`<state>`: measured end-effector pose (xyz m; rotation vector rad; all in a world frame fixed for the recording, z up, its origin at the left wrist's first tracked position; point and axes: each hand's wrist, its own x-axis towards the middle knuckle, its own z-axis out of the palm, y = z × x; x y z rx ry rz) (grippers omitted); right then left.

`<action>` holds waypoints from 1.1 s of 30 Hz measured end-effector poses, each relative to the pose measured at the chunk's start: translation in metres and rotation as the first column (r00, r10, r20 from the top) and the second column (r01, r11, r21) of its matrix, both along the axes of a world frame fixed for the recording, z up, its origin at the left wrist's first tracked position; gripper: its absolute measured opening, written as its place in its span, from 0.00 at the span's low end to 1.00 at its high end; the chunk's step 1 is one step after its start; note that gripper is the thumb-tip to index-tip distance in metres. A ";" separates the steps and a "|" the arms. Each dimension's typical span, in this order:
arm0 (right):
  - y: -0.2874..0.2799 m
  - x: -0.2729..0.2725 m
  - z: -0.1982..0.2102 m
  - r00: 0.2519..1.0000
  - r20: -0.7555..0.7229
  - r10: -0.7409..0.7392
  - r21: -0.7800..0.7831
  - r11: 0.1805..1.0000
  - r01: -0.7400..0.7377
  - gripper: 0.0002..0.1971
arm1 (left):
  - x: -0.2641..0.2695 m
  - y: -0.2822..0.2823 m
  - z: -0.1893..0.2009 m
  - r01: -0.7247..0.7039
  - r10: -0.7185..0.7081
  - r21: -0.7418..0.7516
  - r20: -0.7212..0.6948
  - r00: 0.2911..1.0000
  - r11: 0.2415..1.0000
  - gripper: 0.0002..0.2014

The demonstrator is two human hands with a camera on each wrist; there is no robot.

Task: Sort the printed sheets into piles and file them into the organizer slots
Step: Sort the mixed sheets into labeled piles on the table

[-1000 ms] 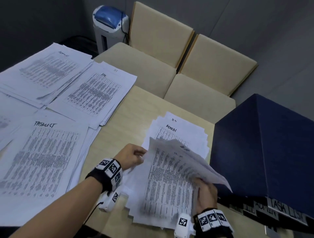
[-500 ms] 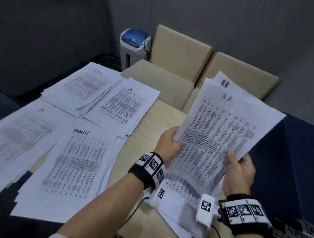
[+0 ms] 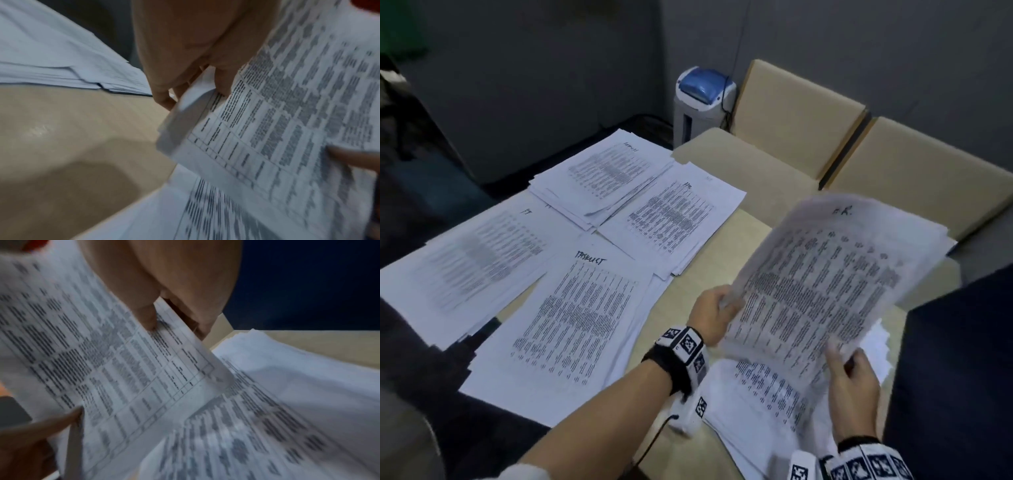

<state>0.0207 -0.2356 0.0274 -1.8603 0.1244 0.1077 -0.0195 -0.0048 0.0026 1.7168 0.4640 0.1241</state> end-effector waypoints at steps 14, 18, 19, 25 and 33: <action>-0.012 -0.010 -0.076 0.902 -0.208 -0.377 -0.510 0.829 0.229 0.27 | 0.084 0.287 -0.008 -0.053 0.210 0.387 -0.377 0.902 0.921 0.10; 0.000 -0.014 -0.074 0.831 -0.223 -0.510 -0.547 0.771 0.326 0.37 | 0.111 0.306 -0.020 0.119 0.198 0.512 -0.521 0.830 0.850 0.16; 0.001 -0.013 -0.072 0.819 -0.263 -0.510 -0.532 0.785 0.318 0.40 | 0.116 0.310 -0.021 0.124 0.224 0.547 -0.526 0.821 0.828 0.16; -0.011 0.000 -0.061 0.811 -0.348 -0.471 -0.541 0.807 0.236 0.40 | 0.133 0.287 -0.008 -0.141 0.463 0.732 -0.257 0.849 0.666 0.21; -0.039 -0.003 -0.059 0.853 -0.244 -0.461 -0.513 0.808 0.289 0.19 | 0.084 0.122 0.037 -0.022 0.060 0.375 -0.088 0.994 0.927 0.05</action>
